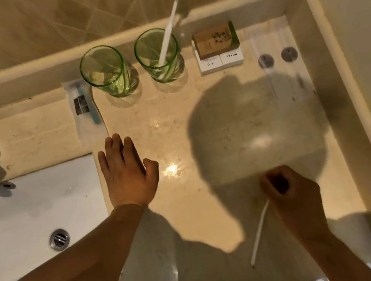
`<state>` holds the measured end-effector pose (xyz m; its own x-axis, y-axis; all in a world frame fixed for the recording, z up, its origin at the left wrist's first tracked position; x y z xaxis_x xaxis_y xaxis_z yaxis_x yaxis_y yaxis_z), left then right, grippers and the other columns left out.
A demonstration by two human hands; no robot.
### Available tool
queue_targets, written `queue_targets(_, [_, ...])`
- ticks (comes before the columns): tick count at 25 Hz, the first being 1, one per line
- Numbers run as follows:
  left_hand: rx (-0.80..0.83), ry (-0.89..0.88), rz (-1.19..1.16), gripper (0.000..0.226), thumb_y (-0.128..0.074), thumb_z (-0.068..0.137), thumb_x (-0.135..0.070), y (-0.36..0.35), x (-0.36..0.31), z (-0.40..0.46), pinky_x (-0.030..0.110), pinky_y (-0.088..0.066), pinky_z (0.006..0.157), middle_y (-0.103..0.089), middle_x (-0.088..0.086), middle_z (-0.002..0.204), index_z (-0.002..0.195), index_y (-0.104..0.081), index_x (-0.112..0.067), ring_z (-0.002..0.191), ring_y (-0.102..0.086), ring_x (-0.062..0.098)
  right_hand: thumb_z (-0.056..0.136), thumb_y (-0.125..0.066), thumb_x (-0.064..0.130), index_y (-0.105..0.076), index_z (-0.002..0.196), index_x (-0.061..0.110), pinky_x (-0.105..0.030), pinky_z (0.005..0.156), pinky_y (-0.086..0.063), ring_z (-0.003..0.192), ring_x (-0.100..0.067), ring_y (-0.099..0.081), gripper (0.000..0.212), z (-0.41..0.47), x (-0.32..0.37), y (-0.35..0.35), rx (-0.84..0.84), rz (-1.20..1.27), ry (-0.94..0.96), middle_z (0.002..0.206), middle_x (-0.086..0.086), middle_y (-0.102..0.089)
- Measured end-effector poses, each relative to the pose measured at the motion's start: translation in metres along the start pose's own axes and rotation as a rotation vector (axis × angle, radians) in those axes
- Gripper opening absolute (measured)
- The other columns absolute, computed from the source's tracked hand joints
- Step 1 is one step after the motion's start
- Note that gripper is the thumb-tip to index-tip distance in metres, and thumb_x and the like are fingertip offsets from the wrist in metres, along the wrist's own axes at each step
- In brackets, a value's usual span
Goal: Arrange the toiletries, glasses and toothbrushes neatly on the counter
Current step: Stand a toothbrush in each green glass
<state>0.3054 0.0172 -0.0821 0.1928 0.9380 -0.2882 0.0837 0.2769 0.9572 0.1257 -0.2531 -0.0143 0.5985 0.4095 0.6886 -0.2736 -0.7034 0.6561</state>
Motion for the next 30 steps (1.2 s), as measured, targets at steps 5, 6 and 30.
queue_targets(5, [0.009, 0.014, -0.001, 0.069, -0.042, 0.093, -0.037, 0.001, 0.001, 0.000, 0.052, -0.005, 0.128, -0.027, 0.018, 0.164, 0.152, -0.037, -0.002, 0.157, -0.012, 0.031, 0.079, -0.073, 0.058, -0.056, 0.060, 0.030, -0.020, 0.049, -0.035, 0.048, -0.002, -0.056, 0.038, -0.036, -0.037, 0.007, 0.110, -0.285, -0.169, 0.051, 0.014, -0.058])
queue_targets(6, [0.011, 0.017, -0.005, 0.069, -0.042, 0.093, -0.038, 0.001, 0.001, 0.000, 0.051, -0.004, 0.128, -0.026, 0.018, 0.165, 0.152, -0.037, -0.002, 0.157, -0.012, 0.030, 0.077, -0.072, 0.062, -0.057, 0.059, 0.032, -0.017, 0.050, -0.034, 0.048, -0.002, -0.057, 0.039, -0.037, -0.036, 0.005, 0.133, -0.304, -0.178, 0.050, 0.016, -0.058])
queue_targets(30, [0.030, 0.010, 0.065, 0.071, -0.047, 0.089, -0.041, -0.001, 0.001, 0.002, 0.051, -0.009, 0.128, -0.029, 0.015, 0.166, 0.151, -0.044, -0.006, 0.158, -0.014, 0.028, 0.095, -0.063, 0.017, -0.078, 0.093, 0.017, -0.024, 0.060, -0.052, 0.062, -0.010, -0.062, 0.015, 0.145, 0.256, -0.082, 0.301, 0.611, 0.269, 0.071, -0.003, -0.072])
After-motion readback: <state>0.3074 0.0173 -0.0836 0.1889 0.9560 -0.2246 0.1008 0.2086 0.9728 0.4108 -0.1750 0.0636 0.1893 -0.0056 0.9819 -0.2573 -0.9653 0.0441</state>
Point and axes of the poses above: each hand's wrist, its own z-axis towards the middle knuckle, its own y-axis out of the back of the hand, x = y × z, the point moved 1 cm from there along z, towards the middle knuckle
